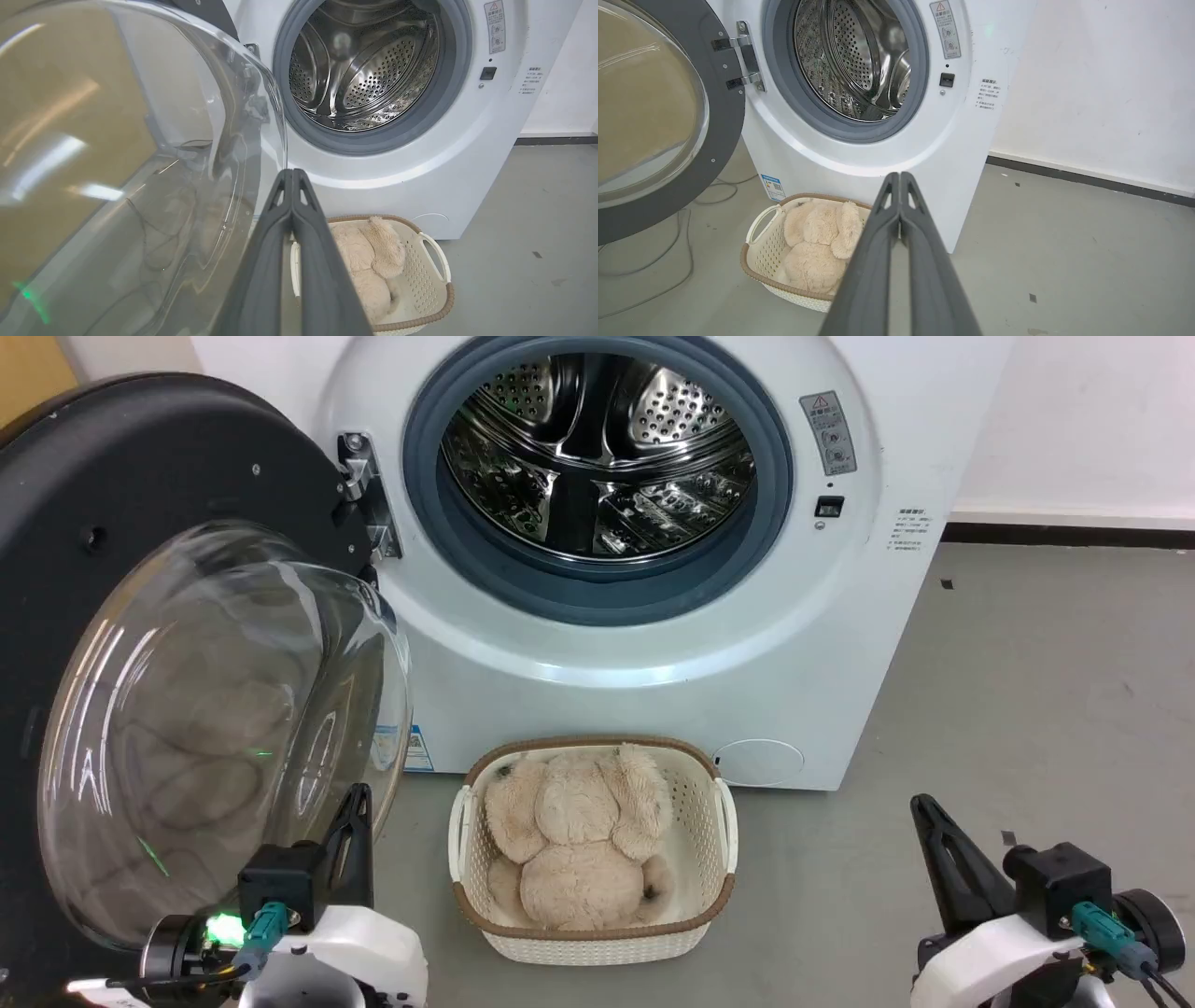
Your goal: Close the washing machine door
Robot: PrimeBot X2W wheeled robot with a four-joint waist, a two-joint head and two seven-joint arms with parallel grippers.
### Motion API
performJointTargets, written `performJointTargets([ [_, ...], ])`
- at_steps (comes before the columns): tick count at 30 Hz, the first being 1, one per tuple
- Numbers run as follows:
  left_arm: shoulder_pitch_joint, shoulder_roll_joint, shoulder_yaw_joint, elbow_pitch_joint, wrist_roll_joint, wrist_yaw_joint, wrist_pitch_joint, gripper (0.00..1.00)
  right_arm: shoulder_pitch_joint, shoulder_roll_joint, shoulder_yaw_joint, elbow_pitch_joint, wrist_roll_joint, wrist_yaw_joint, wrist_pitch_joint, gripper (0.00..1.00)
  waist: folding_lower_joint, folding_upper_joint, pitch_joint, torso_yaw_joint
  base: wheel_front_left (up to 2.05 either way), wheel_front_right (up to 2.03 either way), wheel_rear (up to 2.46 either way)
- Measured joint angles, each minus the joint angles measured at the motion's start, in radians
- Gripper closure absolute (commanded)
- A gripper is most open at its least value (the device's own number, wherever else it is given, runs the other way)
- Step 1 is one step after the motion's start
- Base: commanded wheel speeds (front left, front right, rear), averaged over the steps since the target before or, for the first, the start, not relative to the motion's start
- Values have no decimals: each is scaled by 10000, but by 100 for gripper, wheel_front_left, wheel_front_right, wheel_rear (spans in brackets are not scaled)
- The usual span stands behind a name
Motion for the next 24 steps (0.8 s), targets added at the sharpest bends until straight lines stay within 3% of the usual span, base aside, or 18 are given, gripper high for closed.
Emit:
performJointTargets([
  [20, 1, 0, 2, 0, 0, 0, 0, 100, 0, 0, 2, -2, 0, 0, 0, 100, 0, 0, 0, 0, 0, 0, 0],
  [21, -1, 0, 0, 2, -2, 4, 0, 0, 0, 0, 0, 0, 4, 0, 0, 0, 0, 0, 0, 0, 0, 0, 0],
  [24, -1, 0, -12, 8, -2, 13, 0, 0, 0, 0, 10, 8, 6, 0, 0, 0, 0, 0, 1, 0, 0, 0, 0],
])
